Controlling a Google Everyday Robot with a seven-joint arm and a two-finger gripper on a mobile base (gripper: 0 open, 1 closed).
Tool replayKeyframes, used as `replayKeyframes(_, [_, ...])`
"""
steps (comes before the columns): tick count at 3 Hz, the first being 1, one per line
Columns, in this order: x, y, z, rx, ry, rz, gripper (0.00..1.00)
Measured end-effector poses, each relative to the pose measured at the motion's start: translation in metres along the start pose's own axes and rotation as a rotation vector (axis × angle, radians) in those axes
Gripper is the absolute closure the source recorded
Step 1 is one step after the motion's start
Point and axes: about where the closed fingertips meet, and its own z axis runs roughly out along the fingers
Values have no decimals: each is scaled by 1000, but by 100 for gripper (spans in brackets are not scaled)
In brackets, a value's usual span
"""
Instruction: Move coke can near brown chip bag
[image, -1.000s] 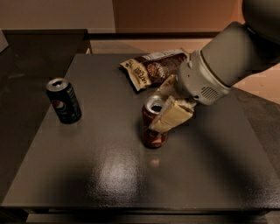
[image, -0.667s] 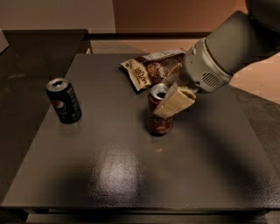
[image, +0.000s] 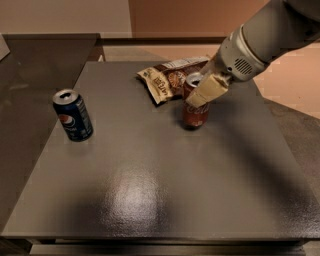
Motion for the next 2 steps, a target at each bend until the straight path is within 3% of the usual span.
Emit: replayKeyframes(2, [4,-62,3,67,10,67,100])
